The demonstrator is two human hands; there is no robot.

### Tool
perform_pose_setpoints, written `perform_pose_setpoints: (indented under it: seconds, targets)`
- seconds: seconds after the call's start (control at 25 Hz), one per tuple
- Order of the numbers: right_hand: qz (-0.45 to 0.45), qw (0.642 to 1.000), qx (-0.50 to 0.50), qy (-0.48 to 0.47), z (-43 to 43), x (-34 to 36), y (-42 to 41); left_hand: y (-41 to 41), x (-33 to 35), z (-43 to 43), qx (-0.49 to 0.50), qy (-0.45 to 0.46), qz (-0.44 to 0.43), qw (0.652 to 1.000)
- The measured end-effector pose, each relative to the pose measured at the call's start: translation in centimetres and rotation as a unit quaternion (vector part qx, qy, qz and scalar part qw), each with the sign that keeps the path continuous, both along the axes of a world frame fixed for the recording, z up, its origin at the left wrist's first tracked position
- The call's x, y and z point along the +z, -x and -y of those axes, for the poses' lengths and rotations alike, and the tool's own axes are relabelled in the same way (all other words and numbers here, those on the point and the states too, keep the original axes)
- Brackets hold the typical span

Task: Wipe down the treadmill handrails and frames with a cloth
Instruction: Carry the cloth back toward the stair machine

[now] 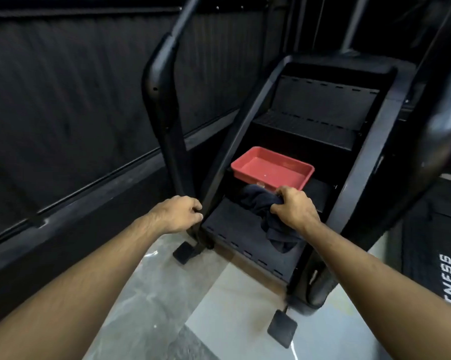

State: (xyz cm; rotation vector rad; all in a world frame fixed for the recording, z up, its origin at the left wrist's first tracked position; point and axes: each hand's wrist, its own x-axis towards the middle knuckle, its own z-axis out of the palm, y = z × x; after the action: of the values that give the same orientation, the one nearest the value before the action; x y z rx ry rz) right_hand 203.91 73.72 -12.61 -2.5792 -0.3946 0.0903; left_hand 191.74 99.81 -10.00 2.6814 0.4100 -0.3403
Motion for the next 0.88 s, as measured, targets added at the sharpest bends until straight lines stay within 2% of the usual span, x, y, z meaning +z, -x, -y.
perform_pose_setpoints:
  seconds: [0.28, 0.56, 0.76, 0.88]
  targets:
    - [-0.014, 0.995, -0.103, 0.000, -4.0, -2.2, -17.3, -23.4, -3.1, -4.8, -0.107, 0.000, -0.017, 0.994]
    - [-0.044, 0.980, -0.186, 0.049, -7.7, -4.3, -34.4, -46.4, -6.0, -8.8, -0.214, -0.019, -0.048, 0.975]
    - [-0.043, 0.971, -0.212, 0.105, -8.2, -5.9, -42.8, -56.7, -8.5, -8.1, -0.257, -0.014, -0.076, 0.963]
    - [-0.036, 0.971, -0.185, 0.149, -8.5, -8.4, -45.9, -59.7, -11.0, -7.6, -0.254, -0.005, -0.096, 0.962]
